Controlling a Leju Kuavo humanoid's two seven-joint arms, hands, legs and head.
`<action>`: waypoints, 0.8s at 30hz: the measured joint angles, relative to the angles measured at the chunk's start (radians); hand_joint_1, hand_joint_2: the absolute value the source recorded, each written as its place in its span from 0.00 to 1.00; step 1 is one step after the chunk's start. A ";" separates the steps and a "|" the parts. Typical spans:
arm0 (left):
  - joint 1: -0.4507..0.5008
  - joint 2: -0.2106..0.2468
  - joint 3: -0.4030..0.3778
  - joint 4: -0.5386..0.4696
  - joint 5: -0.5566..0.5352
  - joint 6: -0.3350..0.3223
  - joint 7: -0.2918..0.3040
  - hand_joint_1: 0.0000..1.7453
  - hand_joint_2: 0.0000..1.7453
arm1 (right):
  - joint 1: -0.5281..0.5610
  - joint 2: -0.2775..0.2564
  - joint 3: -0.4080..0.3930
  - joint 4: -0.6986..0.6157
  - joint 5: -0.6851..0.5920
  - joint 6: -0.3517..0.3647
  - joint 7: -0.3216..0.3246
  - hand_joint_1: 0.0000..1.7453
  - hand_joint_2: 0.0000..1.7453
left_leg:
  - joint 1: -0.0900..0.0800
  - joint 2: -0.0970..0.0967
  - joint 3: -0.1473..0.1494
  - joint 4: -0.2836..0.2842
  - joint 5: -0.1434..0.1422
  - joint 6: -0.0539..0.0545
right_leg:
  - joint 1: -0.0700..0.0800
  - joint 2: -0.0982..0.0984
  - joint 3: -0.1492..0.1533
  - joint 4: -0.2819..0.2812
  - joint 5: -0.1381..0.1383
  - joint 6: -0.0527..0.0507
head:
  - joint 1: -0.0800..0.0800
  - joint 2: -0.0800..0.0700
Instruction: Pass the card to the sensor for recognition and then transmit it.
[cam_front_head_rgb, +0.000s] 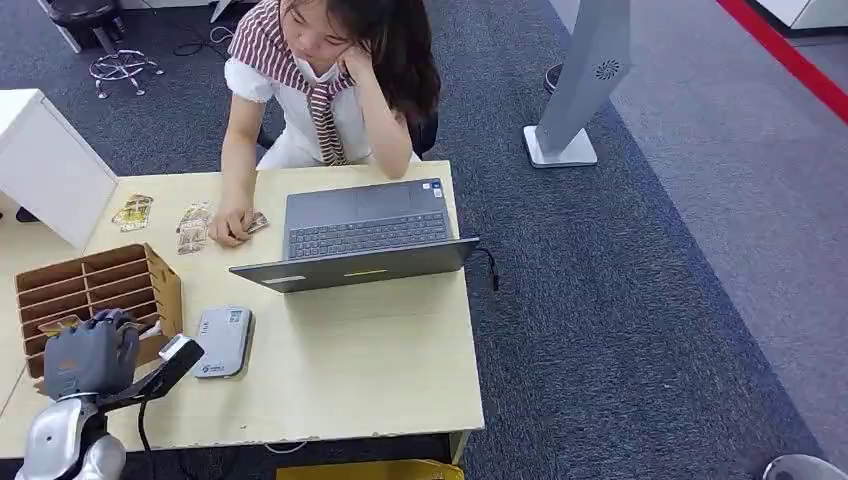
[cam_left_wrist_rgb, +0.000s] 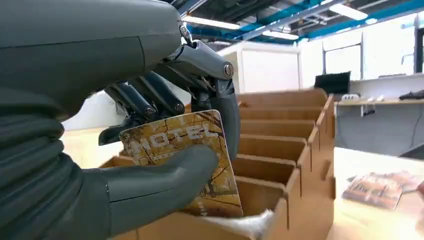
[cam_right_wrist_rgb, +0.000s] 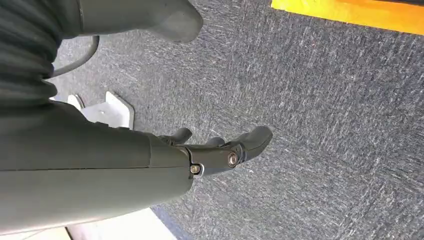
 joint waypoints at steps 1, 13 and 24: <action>0.005 0.000 -0.001 -0.016 0.002 0.000 -0.002 1.00 1.00 | 0.000 0.000 0.000 0.000 0.000 0.000 0.002 0.00 1.00 | 0.000 0.000 0.000 0.000 0.000 0.000 | 0.000 0.000 0.000 0.000 0.000 0.000 | 0.000 0.000; 0.076 0.006 -0.058 -0.338 -0.009 -0.024 -0.008 1.00 1.00 | 0.001 0.000 0.000 0.000 -0.015 -0.009 0.005 0.00 1.00 | 0.000 0.000 0.000 0.000 -0.001 0.000 | 0.000 0.000 0.000 0.000 0.000 0.000 | 0.000 0.000; -0.251 0.039 -0.100 -0.072 -0.056 -0.006 0.012 1.00 1.00 | -0.003 0.000 0.014 0.000 0.010 0.016 -0.026 0.00 1.00 | 0.000 0.000 -0.001 0.000 0.004 -0.001 | 0.000 -0.001 -0.001 0.000 0.005 -0.004 | 0.000 0.000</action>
